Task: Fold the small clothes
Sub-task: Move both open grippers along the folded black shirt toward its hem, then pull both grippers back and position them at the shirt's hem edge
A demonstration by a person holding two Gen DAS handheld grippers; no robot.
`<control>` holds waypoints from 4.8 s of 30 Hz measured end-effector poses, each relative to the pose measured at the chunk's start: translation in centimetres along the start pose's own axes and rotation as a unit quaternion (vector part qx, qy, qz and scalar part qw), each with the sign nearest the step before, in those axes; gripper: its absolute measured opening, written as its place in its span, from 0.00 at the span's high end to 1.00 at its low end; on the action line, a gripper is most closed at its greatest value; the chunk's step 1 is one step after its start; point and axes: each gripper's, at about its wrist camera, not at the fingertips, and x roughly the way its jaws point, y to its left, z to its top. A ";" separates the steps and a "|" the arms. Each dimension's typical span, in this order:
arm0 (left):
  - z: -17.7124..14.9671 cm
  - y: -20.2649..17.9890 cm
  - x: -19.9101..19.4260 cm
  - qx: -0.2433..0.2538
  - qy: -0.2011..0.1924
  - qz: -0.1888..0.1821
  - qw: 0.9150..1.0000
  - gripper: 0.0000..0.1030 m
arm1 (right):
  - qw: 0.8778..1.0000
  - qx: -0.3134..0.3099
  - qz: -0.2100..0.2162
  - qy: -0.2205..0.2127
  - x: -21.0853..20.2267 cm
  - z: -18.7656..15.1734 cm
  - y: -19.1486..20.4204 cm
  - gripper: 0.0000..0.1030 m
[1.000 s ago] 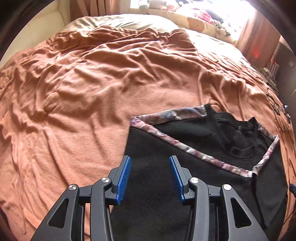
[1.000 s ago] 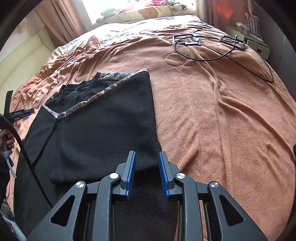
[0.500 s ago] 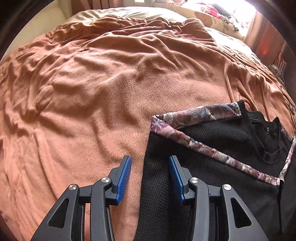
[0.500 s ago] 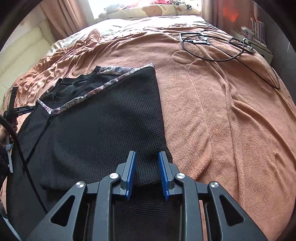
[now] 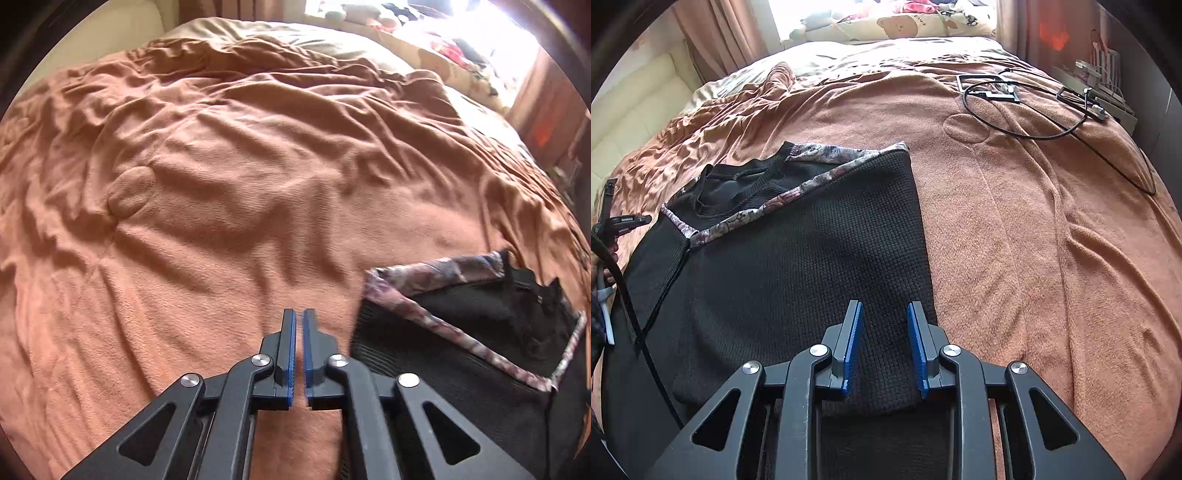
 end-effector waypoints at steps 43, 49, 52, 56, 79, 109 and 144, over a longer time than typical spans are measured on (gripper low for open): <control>0.1 0.0 1.0 0.037 0.007 0.067 0.997 0.89 | 0.995 0.019 -0.102 0.003 10.7 11.7 -0.6 0.51; -1.0 -0.1 -2.1 0.047 0.000 0.046 0.998 0.71 | 0.998 0.010 -0.063 -0.008 7.7 10.6 0.4 0.51; -2.1 -0.9 -3.6 0.066 0.000 0.026 0.998 0.71 | 0.999 -0.004 -0.042 -0.010 6.1 9.4 1.2 0.51; -4.5 -1.8 -4.4 0.096 0.019 0.007 0.995 0.71 | 1.000 -0.023 -0.014 -0.002 4.1 7.0 1.9 0.59; -10.7 1.3 -6.0 0.099 0.055 0.011 0.993 0.65 | 0.997 -0.052 -0.043 0.043 1.5 -0.4 1.1 0.61; -19.3 -3.0 -21.6 0.044 -0.002 -0.017 0.999 0.13 | 0.999 0.021 0.031 0.011 -13.3 -6.3 1.1 0.20; -33.6 0.8 -33.6 -0.014 -0.075 -0.056 0.996 0.00 | 0.997 0.046 0.036 -0.044 -26.7 -20.1 1.2 0.00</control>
